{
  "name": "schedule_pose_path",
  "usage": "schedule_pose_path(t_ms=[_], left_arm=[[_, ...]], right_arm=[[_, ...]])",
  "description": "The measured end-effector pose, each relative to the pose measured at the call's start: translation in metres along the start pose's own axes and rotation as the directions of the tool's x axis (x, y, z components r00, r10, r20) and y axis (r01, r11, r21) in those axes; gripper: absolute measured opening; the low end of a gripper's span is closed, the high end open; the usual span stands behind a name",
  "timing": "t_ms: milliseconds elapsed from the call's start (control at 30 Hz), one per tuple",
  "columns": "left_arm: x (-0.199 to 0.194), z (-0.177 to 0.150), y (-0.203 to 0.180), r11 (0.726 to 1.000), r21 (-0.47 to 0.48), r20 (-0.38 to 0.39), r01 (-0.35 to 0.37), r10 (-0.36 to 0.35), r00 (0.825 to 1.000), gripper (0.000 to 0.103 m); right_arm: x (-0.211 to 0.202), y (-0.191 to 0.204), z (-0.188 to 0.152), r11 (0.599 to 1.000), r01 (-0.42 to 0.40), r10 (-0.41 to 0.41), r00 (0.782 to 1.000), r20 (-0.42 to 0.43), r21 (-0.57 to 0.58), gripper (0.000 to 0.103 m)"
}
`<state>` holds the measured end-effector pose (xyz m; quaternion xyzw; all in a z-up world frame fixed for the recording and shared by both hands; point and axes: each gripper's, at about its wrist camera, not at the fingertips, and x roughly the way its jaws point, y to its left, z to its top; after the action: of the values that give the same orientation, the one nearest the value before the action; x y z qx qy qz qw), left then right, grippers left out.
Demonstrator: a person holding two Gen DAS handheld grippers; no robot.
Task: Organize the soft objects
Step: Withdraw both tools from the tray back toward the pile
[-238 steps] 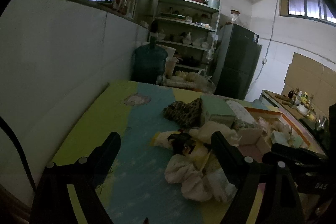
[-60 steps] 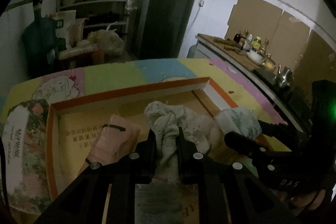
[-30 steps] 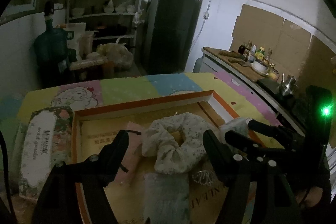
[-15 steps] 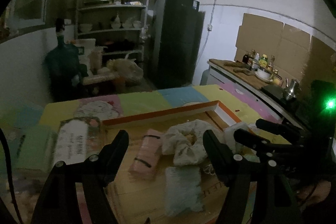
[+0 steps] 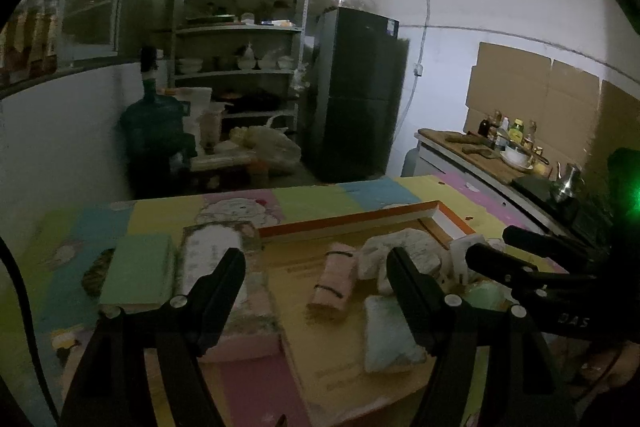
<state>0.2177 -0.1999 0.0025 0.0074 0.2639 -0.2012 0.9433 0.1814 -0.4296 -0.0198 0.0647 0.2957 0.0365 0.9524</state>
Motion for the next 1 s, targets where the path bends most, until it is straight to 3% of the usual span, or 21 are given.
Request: schedule_pose_path(t_ms=[500,1000], left_arm=[[-0.046,-0.010,0.043,0.998,-0.045,0.042,-0.032,0.034,0.999,0.073],[-0.094,-0.032,0.123,0.985,-0.127,0.069,-0.115,0.124,0.990,0.073]], right_arm=[[-0.020,0.059,-0.006,0.998,-0.046,0.047,0.999,0.014,-0.045,0.084],[-0.024,0.129,-0.026,0.994,-0.090,0.091,0.996,0.015,-0.055,0.084]])
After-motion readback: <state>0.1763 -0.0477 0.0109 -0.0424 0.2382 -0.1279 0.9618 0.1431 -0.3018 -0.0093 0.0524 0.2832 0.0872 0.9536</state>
